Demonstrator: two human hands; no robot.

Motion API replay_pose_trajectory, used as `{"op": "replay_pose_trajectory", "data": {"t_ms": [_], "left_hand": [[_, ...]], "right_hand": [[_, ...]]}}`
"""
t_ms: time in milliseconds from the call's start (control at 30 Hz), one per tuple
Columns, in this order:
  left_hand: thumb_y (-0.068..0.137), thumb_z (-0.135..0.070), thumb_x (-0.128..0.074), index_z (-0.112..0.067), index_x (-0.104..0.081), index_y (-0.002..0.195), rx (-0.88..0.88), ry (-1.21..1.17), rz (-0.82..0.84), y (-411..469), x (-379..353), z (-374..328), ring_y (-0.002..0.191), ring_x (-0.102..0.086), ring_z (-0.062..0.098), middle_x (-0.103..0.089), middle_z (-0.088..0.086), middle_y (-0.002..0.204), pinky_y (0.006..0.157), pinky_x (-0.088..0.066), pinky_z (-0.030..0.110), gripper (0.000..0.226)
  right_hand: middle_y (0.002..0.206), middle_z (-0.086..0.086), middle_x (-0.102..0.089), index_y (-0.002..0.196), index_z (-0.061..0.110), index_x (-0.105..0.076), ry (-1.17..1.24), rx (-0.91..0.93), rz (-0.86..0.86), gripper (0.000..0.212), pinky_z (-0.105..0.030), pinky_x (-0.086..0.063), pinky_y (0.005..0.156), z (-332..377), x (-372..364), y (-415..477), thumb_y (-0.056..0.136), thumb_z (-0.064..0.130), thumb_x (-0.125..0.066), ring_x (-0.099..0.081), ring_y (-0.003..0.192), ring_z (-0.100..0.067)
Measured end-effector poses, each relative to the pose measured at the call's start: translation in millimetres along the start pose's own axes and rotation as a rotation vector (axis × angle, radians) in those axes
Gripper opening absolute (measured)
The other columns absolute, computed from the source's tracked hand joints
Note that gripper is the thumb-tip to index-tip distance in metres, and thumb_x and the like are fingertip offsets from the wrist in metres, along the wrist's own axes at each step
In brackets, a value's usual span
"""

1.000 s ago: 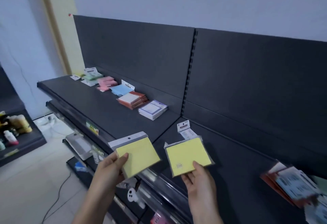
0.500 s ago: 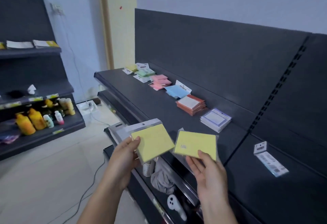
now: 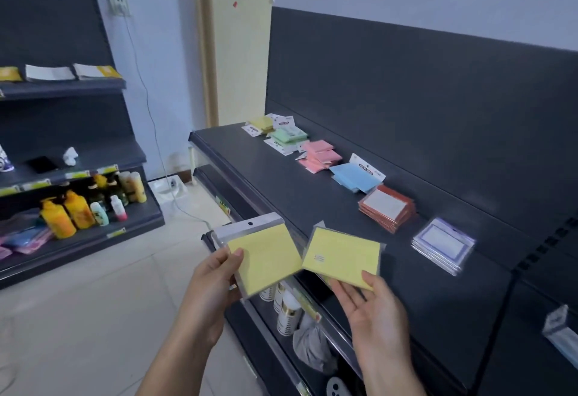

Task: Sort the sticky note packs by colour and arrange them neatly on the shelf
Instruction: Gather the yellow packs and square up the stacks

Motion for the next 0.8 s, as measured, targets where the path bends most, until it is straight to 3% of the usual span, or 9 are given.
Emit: {"op": "replay_pose_trajectory", "data": {"t_ms": [133,300,600,800], "left_hand": [[0.096,-0.013,-0.045,-0.012,-0.064,0.089,-0.029,0.004,-0.075,40,24,-18,0.058,-0.060,0.015,-0.064,0.006,0.074,0.052,-0.048,0.028,0.020],[0.097,-0.013,-0.046,-0.014,-0.063,0.090,-0.046,-0.031,-0.143,107,38,-53,0.071,-0.058,0.019,-0.064,0.003,0.077,0.065,-0.045,0.034,0.019],[0.097,-0.012,-0.046,-0.011,-0.061,0.092,-0.093,0.042,-0.186,237,43,-120,0.067,-0.061,0.017,-0.065,0.002,0.078,0.053,-0.050,0.024,0.016],[0.097,-0.014,-0.047,-0.011,-0.062,0.090,-0.074,0.022,-0.191,300,65,-138,0.071,-0.061,0.017,-0.066,0.003,0.080,0.063,-0.050,0.028,0.017]], "right_hand": [[0.101,-0.021,-0.068,0.103,-0.004,-0.060,-0.005,-0.040,0.055,0.017,-0.030,-0.060,0.068,-25,-43,37,0.093,0.001,-0.048,-0.067,0.086,-0.025],[0.097,-0.019,-0.070,0.104,0.000,-0.060,-0.025,-0.073,0.136,0.018,-0.031,-0.060,0.070,-43,-106,93,0.091,-0.003,-0.048,-0.069,0.082,-0.024],[0.094,-0.018,-0.069,0.110,0.001,-0.057,-0.115,-0.089,0.231,0.021,-0.030,-0.057,0.061,-52,-226,201,0.095,-0.001,-0.043,-0.068,0.076,-0.024],[0.093,-0.015,-0.069,0.115,0.002,-0.056,-0.219,-0.108,0.243,0.023,-0.032,-0.052,0.065,-88,-281,244,0.095,0.001,-0.046,-0.066,0.077,-0.024]]}}
Point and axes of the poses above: each hand's wrist, its own y-axis towards the middle knuckle, its own x-axis out of the back of the hand, z = x × y, the point moved 9 cm from there along y, towards the middle knuckle
